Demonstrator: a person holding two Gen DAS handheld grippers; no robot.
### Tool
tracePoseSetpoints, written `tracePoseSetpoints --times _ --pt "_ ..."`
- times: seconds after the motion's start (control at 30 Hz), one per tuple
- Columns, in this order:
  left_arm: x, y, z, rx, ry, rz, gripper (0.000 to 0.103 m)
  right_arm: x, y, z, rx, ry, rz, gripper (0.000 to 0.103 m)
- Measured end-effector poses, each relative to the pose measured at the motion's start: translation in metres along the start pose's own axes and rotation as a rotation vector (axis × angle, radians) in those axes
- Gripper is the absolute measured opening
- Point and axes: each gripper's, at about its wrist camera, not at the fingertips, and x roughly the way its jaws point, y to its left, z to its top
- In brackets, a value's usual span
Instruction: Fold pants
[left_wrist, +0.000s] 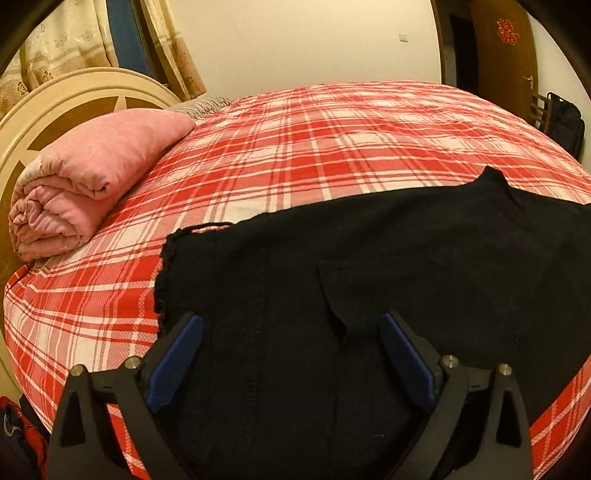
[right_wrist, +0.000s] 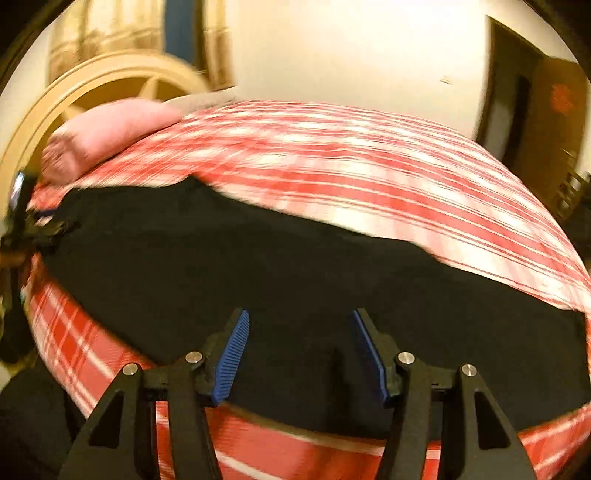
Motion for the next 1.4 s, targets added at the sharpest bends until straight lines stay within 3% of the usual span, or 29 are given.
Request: tracePoseSetpoints --times 0.13,0.2,0.23,0.33,0.43,0.67,0.8,0.9,0.97,1.03,1.1,1.23,1.4 --pt "0.003 0.004 -0.001 -0.023 0.003 -0.013 0.103 0.008 -0.034 -0.008 0.06 0.057 -0.095 0.059" --pt "0.003 0.005 -0.001 -0.032 0.003 -0.02 0.103 0.022 -0.048 -0.021 0.08 0.138 -0.109 0.059" --pt "0.003 0.005 -0.001 -0.03 0.004 -0.019 0.103 0.02 -0.053 -0.027 0.085 0.094 -0.097 0.064" --pt "0.003 0.005 0.0 -0.027 0.008 -0.014 0.103 0.02 -0.056 -0.03 0.085 0.087 -0.112 0.072" --pt "0.0 0.005 0.001 -0.018 0.023 -0.001 0.103 0.021 -0.057 -0.031 0.081 0.085 -0.11 0.073" --pt "-0.05 0.001 -0.006 0.081 -0.039 0.147 0.099 0.025 -0.057 -0.032 0.076 0.071 -0.12 0.078" --pt "-0.06 -0.009 -0.005 0.098 -0.057 0.09 0.099 0.026 -0.059 -0.032 0.075 0.059 -0.115 0.082" --pt "-0.041 -0.016 -0.002 0.125 -0.037 0.086 0.099 0.026 -0.061 -0.032 0.076 0.06 -0.108 0.083" --pt "-0.016 -0.011 -0.002 0.093 0.018 0.088 0.101 0.026 -0.063 -0.031 0.074 0.065 -0.096 0.084" --pt "-0.005 0.004 0.0 -0.009 0.03 0.045 0.103 0.024 -0.068 -0.027 0.071 0.092 -0.068 0.084" --pt "-0.009 0.005 0.006 -0.04 0.041 0.039 0.1 0.015 -0.089 -0.022 0.129 0.121 -0.027 0.084" --pt "-0.039 -0.024 0.02 0.025 -0.035 0.033 0.101 -0.018 -0.154 -0.021 0.315 0.053 -0.034 0.084" --pt "-0.058 -0.08 0.051 0.091 -0.097 -0.096 0.101 -0.062 -0.253 -0.04 0.544 0.016 -0.159 0.084"
